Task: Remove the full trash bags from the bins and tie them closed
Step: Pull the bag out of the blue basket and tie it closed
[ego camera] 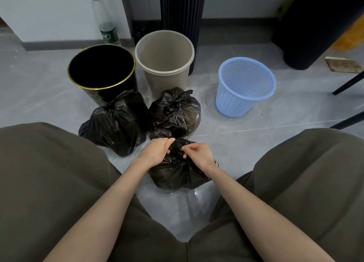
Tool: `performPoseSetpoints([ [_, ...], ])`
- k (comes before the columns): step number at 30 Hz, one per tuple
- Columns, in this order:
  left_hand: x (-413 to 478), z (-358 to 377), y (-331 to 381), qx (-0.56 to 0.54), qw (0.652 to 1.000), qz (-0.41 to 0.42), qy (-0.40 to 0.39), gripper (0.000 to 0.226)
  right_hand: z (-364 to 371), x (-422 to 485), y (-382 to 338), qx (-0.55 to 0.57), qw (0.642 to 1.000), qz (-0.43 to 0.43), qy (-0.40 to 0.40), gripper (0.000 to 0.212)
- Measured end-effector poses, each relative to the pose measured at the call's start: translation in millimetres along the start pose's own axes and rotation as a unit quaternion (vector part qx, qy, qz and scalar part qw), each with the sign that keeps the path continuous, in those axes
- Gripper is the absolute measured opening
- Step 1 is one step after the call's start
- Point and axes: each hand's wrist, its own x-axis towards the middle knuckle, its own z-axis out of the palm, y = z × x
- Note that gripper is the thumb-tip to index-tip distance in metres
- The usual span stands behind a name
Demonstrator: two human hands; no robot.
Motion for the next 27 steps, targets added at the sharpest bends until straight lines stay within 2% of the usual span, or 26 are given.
performPoseSetpoints([
  [2, 1.3, -3.1, 7.8, -0.036, 0.999, 0.022, -0.016, 0.045, -1.3, -1.6, -1.7, -0.054, 0.997, -0.037, -0.036, 0.023],
  [5, 3.9, -6.8, 17.3, -0.099, 0.994, 0.05, 0.001, 0.046, -2.6, -3.3, -5.0, -0.115, 0.985, -0.082, -0.095, 0.036],
  [7, 7.8, -5.7, 16.2, -0.099, 0.994, 0.054, 0.012, 0.045, -4.5, -4.7, -6.8, -0.102, 0.983, -0.073, -0.131, 0.036],
  [9, 11.6, -1.4, 11.6, -0.125, 0.992, 0.028, 0.016, 0.045, -7.5, -6.0, -8.1, -0.076, 0.982, -0.05, -0.163, 0.034],
  [12, 14.6, 4.4, 9.1, -0.183, 0.983, -0.015, 0.027, 0.043, -9.5, -4.7, -8.1, -0.092, 0.975, -0.042, -0.196, 0.024],
  [14, 14.6, 6.7, 12.8, -0.203, 0.978, -0.019, 0.032, 0.041, -6.6, -4.8, -8.1, -0.103, 0.974, -0.037, -0.199, 0.022],
  [16, 12.8, 7.1, 18.7, -0.211, 0.977, -0.009, 0.024, 0.039, -3.3, -7.1, -8.0, -0.061, 0.982, -0.019, -0.179, 0.026],
  [22, 6.8, 13.2, 5.0, -0.04, 0.998, 0.048, 0.001, 0.022, -12.1, -5.4, -13.5, -0.006, 0.992, 0.047, -0.118, 0.026],
  [25, 3.9, 14.6, 5.3, 0.011, 0.996, 0.09, 0.022, 0.014, -17.0, -3.9, -18.3, 0.091, 0.982, 0.131, -0.1, 0.018],
  [27, 2.2, 12.7, 10.5, 0.011, 0.993, 0.111, 0.041, 0.015, -21.5, -0.9, -18.6, 0.166, 0.961, 0.2, -0.094, 0.011],
])
